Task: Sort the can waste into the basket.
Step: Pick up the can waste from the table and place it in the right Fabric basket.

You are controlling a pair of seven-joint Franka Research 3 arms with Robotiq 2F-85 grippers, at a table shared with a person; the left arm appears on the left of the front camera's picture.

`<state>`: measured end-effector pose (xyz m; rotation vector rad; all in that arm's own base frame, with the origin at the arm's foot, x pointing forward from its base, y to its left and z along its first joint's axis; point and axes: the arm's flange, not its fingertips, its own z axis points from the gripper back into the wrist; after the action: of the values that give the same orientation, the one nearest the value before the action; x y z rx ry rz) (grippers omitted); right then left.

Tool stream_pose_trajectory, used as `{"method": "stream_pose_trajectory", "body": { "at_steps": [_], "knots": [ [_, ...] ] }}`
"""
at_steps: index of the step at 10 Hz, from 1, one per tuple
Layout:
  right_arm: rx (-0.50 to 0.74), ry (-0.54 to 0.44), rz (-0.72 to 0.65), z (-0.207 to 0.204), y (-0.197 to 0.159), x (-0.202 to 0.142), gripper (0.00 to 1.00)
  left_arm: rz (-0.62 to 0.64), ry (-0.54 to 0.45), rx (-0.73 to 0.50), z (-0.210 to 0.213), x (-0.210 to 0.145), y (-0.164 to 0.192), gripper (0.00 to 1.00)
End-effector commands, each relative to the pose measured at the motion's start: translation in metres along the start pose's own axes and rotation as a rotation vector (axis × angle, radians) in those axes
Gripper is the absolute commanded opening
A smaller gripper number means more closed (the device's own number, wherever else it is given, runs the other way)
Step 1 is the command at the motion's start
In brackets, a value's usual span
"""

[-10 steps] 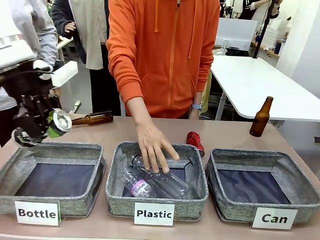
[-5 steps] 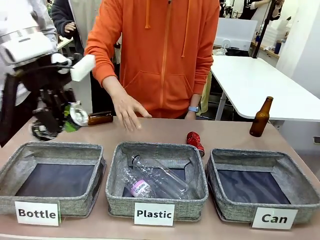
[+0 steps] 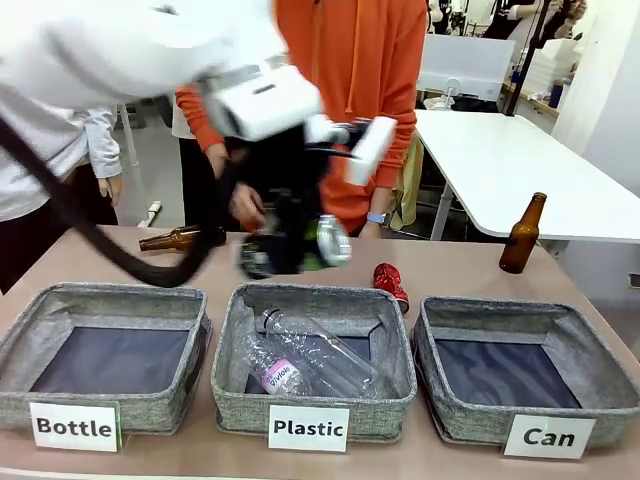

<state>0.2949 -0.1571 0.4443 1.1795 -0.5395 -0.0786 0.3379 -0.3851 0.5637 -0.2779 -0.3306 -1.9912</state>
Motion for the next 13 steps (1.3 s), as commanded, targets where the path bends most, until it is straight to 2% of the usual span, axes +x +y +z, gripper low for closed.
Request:
{"method": "stream_pose_trajectory", "body": {
  "at_steps": [1, 4, 5, 6, 7, 8, 11, 12, 13],
  "knots": [
    [-0.099, -0.076, 0.031, 0.064, 0.008, -0.009, 1.0, -0.052, -0.039, -0.003, -0.023, 0.042, 0.044, 0.09],
    [-0.195, -0.179, 0.053, 0.156, -0.007, -0.05, 1.0, -0.046, -0.146, 0.005, -0.091, 0.107, 0.084, 0.09],
    [-0.219, -0.216, 0.072, 0.174, -0.012, -0.066, 1.0, -0.013, -0.172, 0.023, -0.117, 0.124, 0.096, 0.09],
    [-0.233, -0.295, 0.06, 0.187, -0.015, -0.078, 1.0, 0.006, -0.191, -0.009, -0.145, 0.141, 0.107, 0.09],
    [-0.222, -0.372, 0.05, 0.196, -0.019, -0.087, 1.0, 0.007, -0.171, -0.033, -0.169, 0.155, 0.115, 0.09],
    [-0.223, -0.263, 0.029, 0.187, -0.01, -0.074, 1.0, 0.003, -0.15, -0.046, -0.184, 0.165, 0.12, 0.09],
    [-0.223, -0.263, 0.029, 0.187, -0.01, -0.074, 1.0, -0.008, -0.113, -0.039, -0.197, 0.171, 0.122, 0.09],
    [-0.223, -0.263, 0.029, 0.187, -0.01, -0.074, 1.0, -0.009, -0.11, -0.035, -0.199, 0.17, 0.124, 0.34],
    [-0.223, -0.263, 0.029, 0.187, -0.01, -0.074, 1.0, -0.021, -0.109, -0.026, -0.199, 0.169, 0.125, 0.67]
  ]
}}
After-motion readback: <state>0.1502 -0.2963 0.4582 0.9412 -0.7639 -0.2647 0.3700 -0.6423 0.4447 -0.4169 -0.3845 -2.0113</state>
